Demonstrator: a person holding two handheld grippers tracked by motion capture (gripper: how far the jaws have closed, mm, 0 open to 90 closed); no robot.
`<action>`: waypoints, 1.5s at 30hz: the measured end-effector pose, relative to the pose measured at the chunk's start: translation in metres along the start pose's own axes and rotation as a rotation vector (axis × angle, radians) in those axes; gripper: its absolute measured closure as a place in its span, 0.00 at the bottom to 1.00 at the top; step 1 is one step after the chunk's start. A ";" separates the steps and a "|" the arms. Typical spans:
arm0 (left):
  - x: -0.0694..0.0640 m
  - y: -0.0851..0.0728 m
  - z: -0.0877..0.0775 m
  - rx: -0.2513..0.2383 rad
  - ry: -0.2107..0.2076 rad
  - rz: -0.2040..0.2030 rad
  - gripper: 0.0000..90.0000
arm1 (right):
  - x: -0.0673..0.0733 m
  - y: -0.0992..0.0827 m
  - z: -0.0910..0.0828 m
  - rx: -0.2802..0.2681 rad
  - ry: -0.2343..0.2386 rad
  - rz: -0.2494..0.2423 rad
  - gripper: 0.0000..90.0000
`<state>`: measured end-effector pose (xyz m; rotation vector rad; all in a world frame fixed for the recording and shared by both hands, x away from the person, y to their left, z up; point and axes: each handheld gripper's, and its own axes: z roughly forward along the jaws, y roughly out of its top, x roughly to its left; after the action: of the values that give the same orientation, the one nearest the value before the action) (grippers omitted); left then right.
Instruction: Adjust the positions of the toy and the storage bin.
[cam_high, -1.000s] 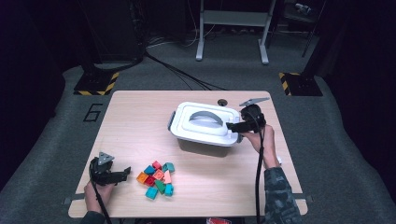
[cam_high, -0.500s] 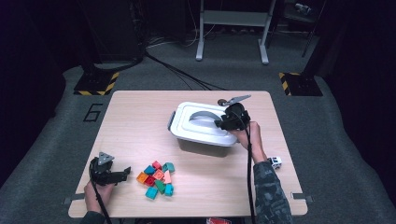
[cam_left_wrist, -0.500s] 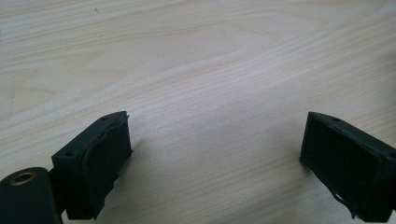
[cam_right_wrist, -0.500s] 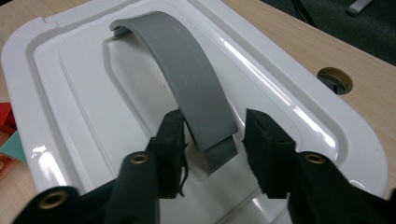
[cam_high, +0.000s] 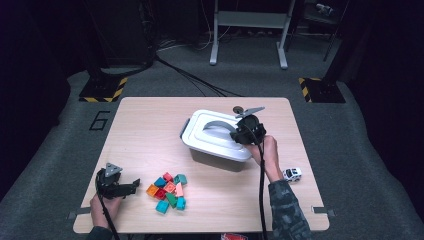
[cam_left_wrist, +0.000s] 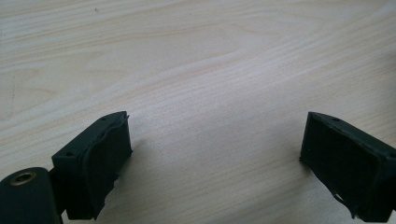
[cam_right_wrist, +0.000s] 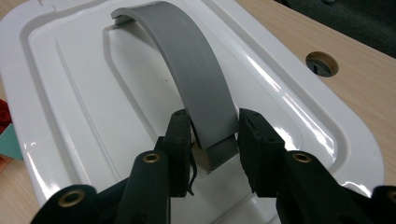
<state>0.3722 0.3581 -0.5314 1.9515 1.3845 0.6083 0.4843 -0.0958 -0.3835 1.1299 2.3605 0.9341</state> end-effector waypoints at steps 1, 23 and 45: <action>0.000 0.000 0.000 0.000 0.000 0.001 0.09 | 0.002 -0.002 -0.002 0.003 0.000 0.006 0.73; 0.001 0.000 -0.001 0.014 -0.005 0.011 0.10 | 0.009 0.035 0.013 -0.043 0.112 -0.155 0.67; 0.001 0.000 -0.001 0.013 -0.007 0.010 0.10 | 0.043 0.020 -0.005 0.000 0.050 0.038 0.72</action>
<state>0.3722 0.3590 -0.5304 1.9701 1.3791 0.5976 0.4660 -0.0542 -0.3672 1.1686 2.3864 0.9859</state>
